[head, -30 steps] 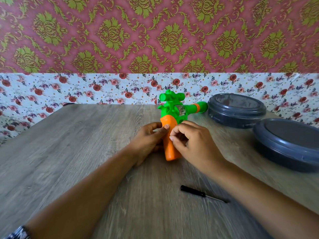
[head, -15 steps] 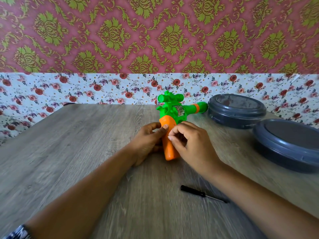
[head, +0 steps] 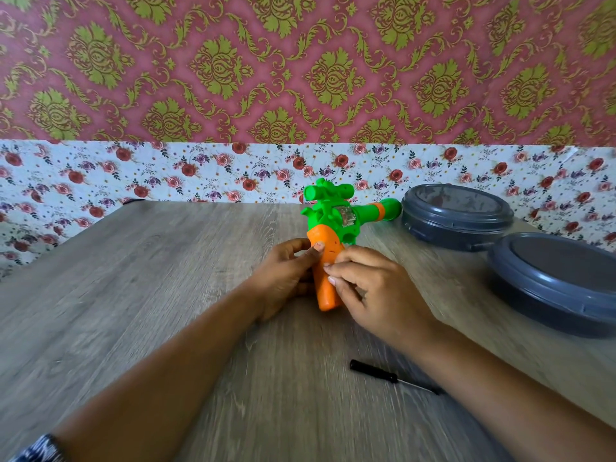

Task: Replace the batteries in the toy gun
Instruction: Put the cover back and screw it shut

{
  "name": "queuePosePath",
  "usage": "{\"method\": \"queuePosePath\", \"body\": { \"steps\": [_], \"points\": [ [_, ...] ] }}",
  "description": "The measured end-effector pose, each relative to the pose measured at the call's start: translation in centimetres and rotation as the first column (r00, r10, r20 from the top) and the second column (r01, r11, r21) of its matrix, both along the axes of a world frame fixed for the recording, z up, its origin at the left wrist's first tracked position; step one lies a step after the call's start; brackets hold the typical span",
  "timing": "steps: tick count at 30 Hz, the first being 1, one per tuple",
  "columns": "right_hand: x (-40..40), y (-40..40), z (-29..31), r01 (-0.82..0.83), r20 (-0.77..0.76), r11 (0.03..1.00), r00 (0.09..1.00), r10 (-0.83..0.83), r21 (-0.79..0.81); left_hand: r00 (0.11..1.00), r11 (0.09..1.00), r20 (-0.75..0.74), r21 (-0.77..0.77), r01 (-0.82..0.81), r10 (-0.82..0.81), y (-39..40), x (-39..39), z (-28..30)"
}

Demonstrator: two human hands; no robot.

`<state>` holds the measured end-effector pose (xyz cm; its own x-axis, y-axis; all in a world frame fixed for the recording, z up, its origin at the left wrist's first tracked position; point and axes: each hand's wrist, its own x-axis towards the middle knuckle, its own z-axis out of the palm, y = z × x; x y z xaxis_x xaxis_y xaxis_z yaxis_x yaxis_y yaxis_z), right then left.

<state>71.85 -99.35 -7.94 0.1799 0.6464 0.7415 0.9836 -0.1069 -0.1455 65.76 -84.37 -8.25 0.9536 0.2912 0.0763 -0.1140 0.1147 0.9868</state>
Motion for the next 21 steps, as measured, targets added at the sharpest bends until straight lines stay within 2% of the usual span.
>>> {"method": "queuePosePath", "body": {
  "steps": [8, 12, 16, 17, 18, 21],
  "points": [
    [-0.4, -0.2, 0.0, -0.007, 0.01, 1.0, 1.0, 0.007, -0.007, 1.0, 1.0, -0.004, -0.011, -0.003, 0.003, 0.2, 0.0, 0.0],
    [-0.7, -0.2, 0.2, 0.053, -0.007, 0.997, 0.999, -0.053, -0.052, 1.0, 1.0, 0.004, -0.02, 0.008, -0.008, 0.2, 0.1, -0.1],
    [-1.1, -0.1, 0.5, 0.212, 0.276, 0.959, 0.948, -0.156, -0.188, 1.0, 1.0, 0.008, -0.025, 0.011, -0.01, 0.3, 0.1, -0.1],
    [-1.2, 0.0, 0.6, 0.215, 0.263, 0.952, 0.952, -0.155, -0.217, 1.0, 1.0, 0.006, -0.026, 0.008, -0.008, 0.3, 0.2, -0.1],
    [-1.4, 0.0, 0.8, 0.193, 0.187, 0.951, 0.971, -0.149, -0.241, 1.0, 1.0, 0.004, -0.027, 0.005, -0.005, 0.3, 0.1, -0.1],
    [-0.9, -0.5, 2.4, 0.057, -0.151, 0.971, 0.984, -0.093, -0.232, 1.0, 1.0, -0.006, -0.019, 0.011, -0.011, 0.3, 0.2, -0.1]
  ]
}}
